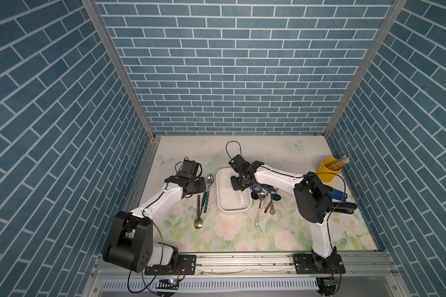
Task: Put the spoon into the storage box
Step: Place the spoon in the storage box.
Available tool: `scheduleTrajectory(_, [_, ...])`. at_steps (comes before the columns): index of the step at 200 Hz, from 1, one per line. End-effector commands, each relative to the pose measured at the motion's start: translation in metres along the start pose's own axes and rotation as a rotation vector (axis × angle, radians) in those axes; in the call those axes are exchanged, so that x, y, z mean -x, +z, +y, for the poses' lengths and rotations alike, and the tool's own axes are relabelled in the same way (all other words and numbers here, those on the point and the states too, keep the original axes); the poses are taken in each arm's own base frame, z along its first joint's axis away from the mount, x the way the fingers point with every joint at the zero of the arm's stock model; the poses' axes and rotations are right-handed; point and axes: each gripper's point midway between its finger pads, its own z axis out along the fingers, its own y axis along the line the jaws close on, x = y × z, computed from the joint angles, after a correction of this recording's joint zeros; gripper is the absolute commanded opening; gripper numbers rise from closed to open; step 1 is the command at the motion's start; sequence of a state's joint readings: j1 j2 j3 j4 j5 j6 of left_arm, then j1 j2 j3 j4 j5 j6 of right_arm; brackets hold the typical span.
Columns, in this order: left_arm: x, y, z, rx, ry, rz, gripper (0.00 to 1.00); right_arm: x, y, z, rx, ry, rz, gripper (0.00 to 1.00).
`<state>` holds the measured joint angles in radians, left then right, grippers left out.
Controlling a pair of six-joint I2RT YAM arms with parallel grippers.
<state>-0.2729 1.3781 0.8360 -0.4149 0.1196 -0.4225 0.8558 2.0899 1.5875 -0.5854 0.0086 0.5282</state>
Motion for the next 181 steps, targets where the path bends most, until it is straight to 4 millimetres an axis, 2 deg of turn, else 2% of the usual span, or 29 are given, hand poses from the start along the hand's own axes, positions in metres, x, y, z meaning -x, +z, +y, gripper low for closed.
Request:
scheduleTrajectory(1, [-0.018, 0.000, 0.018, 0.045, -0.018, 0.051, 0.33, -0.014, 0.018, -0.007, -0.028, 0.048, 0.091, 0.05])
scheduleTrajectory(20, [-0.025, 0.000, 0.025, 0.059, -0.034, 0.065, 0.33, -0.017, 0.027, -0.010, -0.021, 0.067, 0.122, 0.05])
scheduleTrajectory(51, [-0.035, 0.001, 0.036, 0.082, -0.059, 0.087, 0.33, -0.015, 0.027, -0.012, -0.006, 0.082, 0.126, 0.07])
scheduleTrajectory(85, [-0.044, 0.006, 0.046, 0.109, -0.074, 0.114, 0.33, -0.015, 0.027, -0.013, -0.007, 0.077, 0.118, 0.20])
scheduleTrajectory(118, [-0.046, 0.012, 0.050, 0.129, -0.065, 0.131, 0.33, -0.010, 0.015, -0.012, 0.001, 0.074, 0.077, 0.30])
scheduleTrajectory(150, [-0.046, 0.019, 0.049, 0.122, -0.053, 0.148, 0.33, -0.002, -0.001, -0.003, 0.020, 0.053, 0.039, 0.34])
scheduleTrajectory(181, [-0.045, 0.022, 0.046, 0.110, -0.044, 0.157, 0.33, 0.010, -0.024, 0.005, 0.040, 0.022, -0.027, 0.35])
